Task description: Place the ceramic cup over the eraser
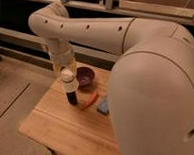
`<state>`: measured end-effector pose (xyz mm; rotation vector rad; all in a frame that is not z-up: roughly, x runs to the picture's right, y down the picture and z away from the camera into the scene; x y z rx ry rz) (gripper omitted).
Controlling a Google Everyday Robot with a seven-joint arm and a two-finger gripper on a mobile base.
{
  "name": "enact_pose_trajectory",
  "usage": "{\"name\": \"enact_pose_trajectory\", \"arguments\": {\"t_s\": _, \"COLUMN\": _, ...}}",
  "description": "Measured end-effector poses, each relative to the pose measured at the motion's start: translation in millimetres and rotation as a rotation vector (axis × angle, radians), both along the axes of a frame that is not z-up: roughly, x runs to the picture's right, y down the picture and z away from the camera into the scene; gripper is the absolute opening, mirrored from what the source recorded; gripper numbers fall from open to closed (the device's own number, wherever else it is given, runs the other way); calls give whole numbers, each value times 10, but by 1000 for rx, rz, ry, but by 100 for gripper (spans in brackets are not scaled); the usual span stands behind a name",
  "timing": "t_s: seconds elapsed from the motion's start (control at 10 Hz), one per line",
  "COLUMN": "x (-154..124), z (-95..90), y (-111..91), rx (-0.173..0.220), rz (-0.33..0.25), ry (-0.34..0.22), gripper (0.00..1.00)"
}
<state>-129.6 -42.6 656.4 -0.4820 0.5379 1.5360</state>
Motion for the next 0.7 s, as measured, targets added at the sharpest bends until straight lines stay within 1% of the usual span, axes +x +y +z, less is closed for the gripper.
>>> {"name": "enact_pose_trajectory", "arguments": {"t_s": 0.3, "x": -76, "z": -34, "y": 21, "rx": 8, "rz": -9, "ry": 1, "gripper": 0}}
{"name": "enact_pose_trajectory", "arguments": {"t_s": 0.7, "x": -67, "z": -63, "y": -5, "rx": 22, "rz": -4, "ry": 7, "gripper": 0}}
